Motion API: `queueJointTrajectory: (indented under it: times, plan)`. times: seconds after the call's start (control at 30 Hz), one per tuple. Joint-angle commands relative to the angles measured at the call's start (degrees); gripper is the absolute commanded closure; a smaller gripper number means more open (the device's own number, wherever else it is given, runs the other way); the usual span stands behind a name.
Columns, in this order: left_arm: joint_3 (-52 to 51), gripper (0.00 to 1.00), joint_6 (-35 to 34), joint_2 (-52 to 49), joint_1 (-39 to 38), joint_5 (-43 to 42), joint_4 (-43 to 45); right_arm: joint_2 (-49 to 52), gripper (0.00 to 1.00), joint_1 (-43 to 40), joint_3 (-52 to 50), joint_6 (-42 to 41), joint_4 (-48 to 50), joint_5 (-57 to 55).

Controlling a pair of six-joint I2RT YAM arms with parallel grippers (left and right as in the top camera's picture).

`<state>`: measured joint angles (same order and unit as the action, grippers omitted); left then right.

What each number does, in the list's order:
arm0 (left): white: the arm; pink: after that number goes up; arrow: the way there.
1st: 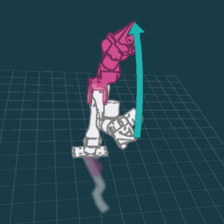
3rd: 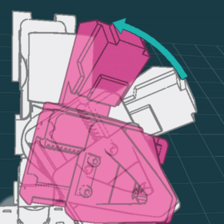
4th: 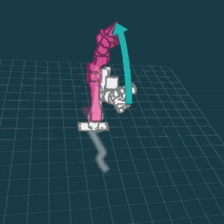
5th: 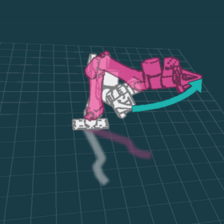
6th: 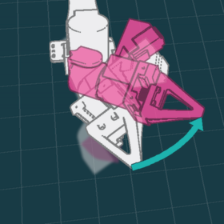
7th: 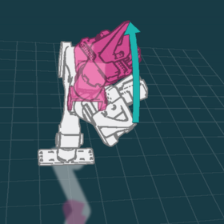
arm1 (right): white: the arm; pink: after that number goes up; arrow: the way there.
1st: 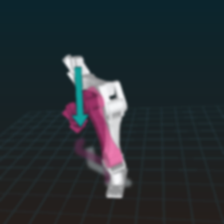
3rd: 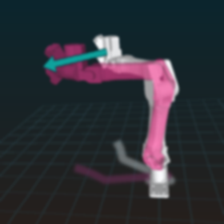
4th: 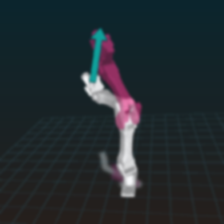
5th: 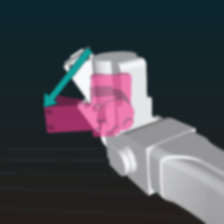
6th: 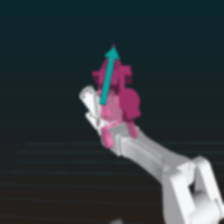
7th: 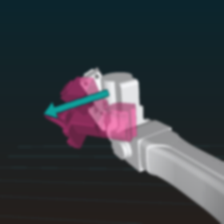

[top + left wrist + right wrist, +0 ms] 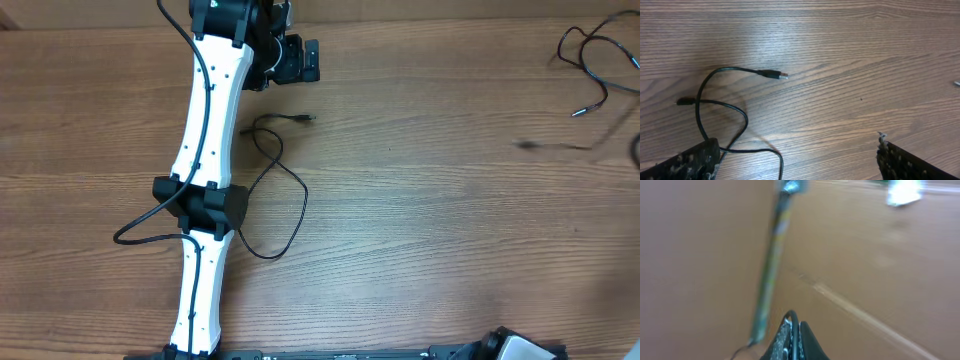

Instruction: Untangle cables

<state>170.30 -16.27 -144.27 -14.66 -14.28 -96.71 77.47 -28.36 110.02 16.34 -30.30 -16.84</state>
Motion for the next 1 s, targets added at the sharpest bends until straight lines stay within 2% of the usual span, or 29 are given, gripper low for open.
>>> queueJointTrajectory:
  times: [0.0, 0.2, 0.3, 0.37, 0.43, 0.53, 0.63, 0.73, 0.83, 0.97]
  plan:
    - [0.9, 0.0, 1.2, 1.5, -0.4, 0.3, -0.1, 1.8, 0.96, -5.8, 1.6, 0.1, 4.5, 1.3]
    - [0.9, 0.0, 3.9, 1.5, -0.4, 0.3, -0.1, 5.7, 0.96, -11.6, 1.6, 2.5, 8.6, 7.8]
    - [0.8, 0.0, 3.9, 1.5, -0.4, 0.3, -0.1, 8.4, 0.96, -12.2, 1.6, 1.5, 6.4, 8.0]
    - [0.8, 0.0, 3.9, 1.5, -0.4, 0.3, -0.1, 11.8, 0.96, -12.2, 1.6, 0.3, 1.5, 8.0]
    - [0.8, 0.0, 3.9, 1.5, -0.4, 0.3, -0.1, 14.0, 0.96, -12.2, 1.6, -3.6, -1.9, 8.0]
    - [0.8, 0.0, 3.9, 1.5, -0.4, 0.3, -0.1, 16.4, 0.96, -12.2, 1.6, -13.8, -7.1, 8.2]
    - [0.8, 0.0, 3.8, 1.5, -0.5, 0.2, -0.1, 17.7, 0.96, -12.3, 1.5, -22.9, -12.0, 15.5]
    - [0.8, 0.0, 3.8, 1.5, -0.5, 0.0, -0.1, 17.9, 0.96, -12.3, 1.4, -28.8, -13.4, 26.4]
    - [0.8, 0.0, 3.8, 1.5, -0.8, -0.2, -0.1, 17.9, 0.96, -12.8, 1.4, -33.4, -12.9, 32.7]
    - [0.8, 0.0, 3.9, 1.5, -1.4, -0.1, -0.1, 18.7, 0.96, -15.0, 1.3, -37.9, -12.9, 33.9]
